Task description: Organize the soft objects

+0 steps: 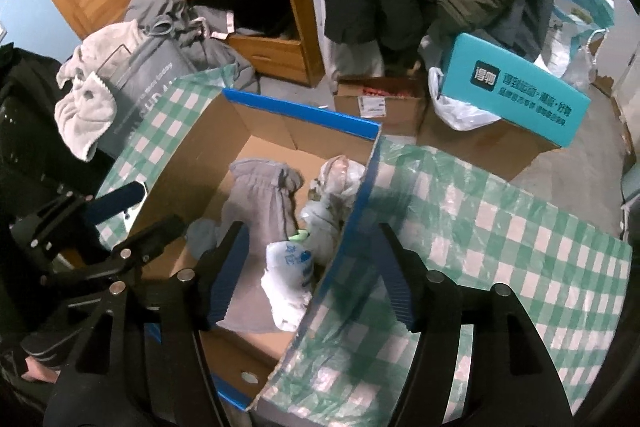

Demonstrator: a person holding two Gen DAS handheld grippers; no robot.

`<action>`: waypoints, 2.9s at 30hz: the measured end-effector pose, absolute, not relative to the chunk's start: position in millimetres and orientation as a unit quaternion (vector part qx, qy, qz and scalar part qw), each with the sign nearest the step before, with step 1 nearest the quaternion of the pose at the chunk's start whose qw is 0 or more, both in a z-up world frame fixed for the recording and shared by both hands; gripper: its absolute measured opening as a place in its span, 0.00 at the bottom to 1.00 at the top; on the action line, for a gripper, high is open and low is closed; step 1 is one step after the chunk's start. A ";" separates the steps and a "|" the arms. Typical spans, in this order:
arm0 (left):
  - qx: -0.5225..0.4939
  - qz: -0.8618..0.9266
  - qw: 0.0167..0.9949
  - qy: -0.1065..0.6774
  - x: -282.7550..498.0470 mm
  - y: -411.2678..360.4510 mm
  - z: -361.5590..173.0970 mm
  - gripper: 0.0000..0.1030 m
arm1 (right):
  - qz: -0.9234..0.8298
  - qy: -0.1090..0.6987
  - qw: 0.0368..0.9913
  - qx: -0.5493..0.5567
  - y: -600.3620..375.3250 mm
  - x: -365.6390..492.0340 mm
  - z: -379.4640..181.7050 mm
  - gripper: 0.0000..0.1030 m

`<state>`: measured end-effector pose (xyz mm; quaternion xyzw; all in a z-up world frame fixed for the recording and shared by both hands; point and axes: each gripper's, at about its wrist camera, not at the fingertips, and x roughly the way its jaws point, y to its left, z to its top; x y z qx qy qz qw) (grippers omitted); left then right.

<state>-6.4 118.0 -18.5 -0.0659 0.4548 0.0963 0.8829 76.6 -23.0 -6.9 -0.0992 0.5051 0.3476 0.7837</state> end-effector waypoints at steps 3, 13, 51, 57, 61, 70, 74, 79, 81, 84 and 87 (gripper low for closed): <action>-0.067 0.091 0.881 0.460 -4.8 115.5 -16.4 0.51 | 0.346 0.495 0.791 -0.102 -27.4 72.2 -0.5 0.64; -0.052 0.104 0.888 0.445 -7.4 107.0 -3.2 0.66 | 0.341 0.465 0.811 -0.100 -40.2 67.2 18.1 0.67; -0.056 0.112 0.888 0.443 -3.3 101.8 4.6 0.74 | 0.335 0.467 0.813 -0.088 -57.1 69.2 18.4 0.67; -0.056 0.112 0.888 0.443 -3.4 101.5 3.6 0.74 | 0.335 0.467 0.813 -0.088 -57.3 69.0 18.4 0.67; -0.055 0.112 0.887 0.444 -3.3 102.1 2.8 0.74 | 0.336 0.467 0.813 -0.088 -56.8 69.3 18.7 0.67; -0.055 0.112 0.887 0.444 -3.2 102.2 2.1 0.74 | 0.336 0.468 0.813 -0.089 -56.7 69.2 18.7 0.67; -0.054 0.112 0.887 0.444 -3.1 101.5 2.1 0.74 | 0.335 0.467 0.813 -0.088 -56.5 69.2 19.0 0.67; -0.054 0.112 0.887 0.445 -3.1 101.1 2.2 0.74 | 0.335 0.468 0.813 -0.088 -56.8 69.3 19.0 0.67; -0.054 0.112 0.887 0.444 -3.2 101.1 2.3 0.74 | 0.336 0.468 0.813 -0.088 -57.0 69.2 18.8 0.67; -0.055 0.112 0.887 0.445 -3.0 100.9 2.1 0.74 | 0.336 0.468 0.813 -0.088 -57.1 69.3 18.7 0.67; -0.055 0.112 0.887 0.446 -3.1 100.8 1.8 0.74 | 0.335 0.468 0.813 -0.089 -56.8 69.5 19.0 0.67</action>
